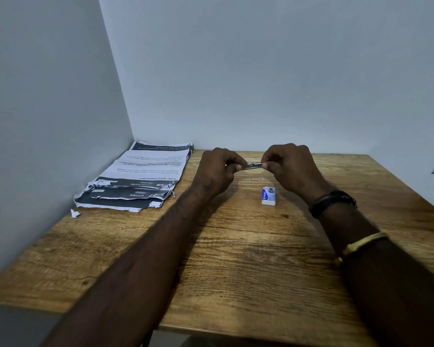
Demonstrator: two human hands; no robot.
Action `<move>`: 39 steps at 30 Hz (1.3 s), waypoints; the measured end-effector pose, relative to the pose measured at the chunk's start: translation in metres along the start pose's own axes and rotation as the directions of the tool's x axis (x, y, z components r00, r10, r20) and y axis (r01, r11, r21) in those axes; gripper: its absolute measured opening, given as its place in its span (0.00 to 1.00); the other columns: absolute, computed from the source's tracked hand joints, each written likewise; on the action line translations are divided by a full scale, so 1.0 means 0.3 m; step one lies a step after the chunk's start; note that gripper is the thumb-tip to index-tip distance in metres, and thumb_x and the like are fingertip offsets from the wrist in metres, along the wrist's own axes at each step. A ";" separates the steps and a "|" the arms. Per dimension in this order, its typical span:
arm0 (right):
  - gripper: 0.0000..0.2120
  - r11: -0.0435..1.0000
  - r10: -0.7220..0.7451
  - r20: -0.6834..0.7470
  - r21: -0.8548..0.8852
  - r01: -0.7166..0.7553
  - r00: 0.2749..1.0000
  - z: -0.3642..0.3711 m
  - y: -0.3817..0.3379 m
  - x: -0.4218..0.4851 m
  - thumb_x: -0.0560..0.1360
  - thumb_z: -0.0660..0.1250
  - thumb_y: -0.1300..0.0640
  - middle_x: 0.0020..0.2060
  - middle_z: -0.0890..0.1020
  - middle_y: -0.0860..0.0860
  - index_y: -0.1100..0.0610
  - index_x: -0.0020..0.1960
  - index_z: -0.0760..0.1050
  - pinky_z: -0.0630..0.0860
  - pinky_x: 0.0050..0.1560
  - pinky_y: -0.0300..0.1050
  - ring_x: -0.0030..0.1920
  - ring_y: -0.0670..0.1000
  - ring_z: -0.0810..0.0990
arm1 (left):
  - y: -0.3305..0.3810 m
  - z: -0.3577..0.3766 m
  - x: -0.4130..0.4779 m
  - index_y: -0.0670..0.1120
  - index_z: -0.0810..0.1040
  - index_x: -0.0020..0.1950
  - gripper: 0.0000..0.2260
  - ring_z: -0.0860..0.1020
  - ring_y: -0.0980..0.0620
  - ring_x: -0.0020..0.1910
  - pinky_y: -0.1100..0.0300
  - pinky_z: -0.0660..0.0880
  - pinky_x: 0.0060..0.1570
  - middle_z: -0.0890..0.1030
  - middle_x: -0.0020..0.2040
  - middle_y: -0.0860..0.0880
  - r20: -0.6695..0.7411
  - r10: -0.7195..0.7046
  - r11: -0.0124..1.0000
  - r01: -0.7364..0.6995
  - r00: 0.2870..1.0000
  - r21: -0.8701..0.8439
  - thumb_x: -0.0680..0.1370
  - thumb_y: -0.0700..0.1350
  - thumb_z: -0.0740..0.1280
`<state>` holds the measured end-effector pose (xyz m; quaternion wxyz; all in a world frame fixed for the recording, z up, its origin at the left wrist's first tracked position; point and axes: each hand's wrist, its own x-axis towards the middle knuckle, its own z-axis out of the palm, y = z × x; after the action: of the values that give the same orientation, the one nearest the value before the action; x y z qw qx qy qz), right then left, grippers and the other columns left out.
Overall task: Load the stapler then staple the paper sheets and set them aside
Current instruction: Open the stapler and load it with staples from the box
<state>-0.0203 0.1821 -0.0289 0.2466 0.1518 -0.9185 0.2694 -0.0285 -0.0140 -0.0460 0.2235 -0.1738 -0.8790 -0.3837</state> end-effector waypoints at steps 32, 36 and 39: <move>0.21 0.982 -0.101 0.125 0.170 0.079 0.987 0.065 -0.044 -0.025 0.66 0.82 0.62 0.54 0.84 0.46 0.48 0.56 0.83 0.80 0.59 0.51 0.56 0.47 0.81 | 0.022 -0.024 0.002 0.37 0.81 0.44 0.02 0.78 0.51 0.35 0.60 0.79 0.32 0.79 0.38 0.43 0.356 -0.544 0.521 0.638 0.760 -0.567 0.76 0.33 0.72; 0.22 0.963 -0.165 0.202 0.245 0.114 0.965 0.064 -0.062 -0.026 0.63 0.84 0.60 0.53 0.83 0.44 0.48 0.53 0.83 0.79 0.54 0.45 0.55 0.47 0.82 | 0.011 -0.011 0.020 0.37 0.79 0.40 0.06 0.81 0.48 0.38 0.54 0.84 0.48 0.81 0.40 0.41 0.360 -0.606 0.408 0.666 0.709 -0.625 0.76 0.29 0.68; 0.18 0.945 -0.213 0.202 0.291 0.149 0.956 0.066 -0.056 -0.027 0.64 0.84 0.60 0.52 0.84 0.47 0.50 0.51 0.85 0.77 0.51 0.39 0.55 0.48 0.81 | 0.004 -0.010 0.026 0.37 0.80 0.40 0.06 0.83 0.47 0.40 0.55 0.84 0.44 0.83 0.42 0.40 0.369 -0.613 0.413 0.681 0.699 -0.604 0.74 0.29 0.69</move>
<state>-0.0140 0.1585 -0.0406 0.1387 0.2990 -0.8769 0.3499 -0.0338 -0.0144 -0.0393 -0.0658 0.0907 -0.6688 -0.7349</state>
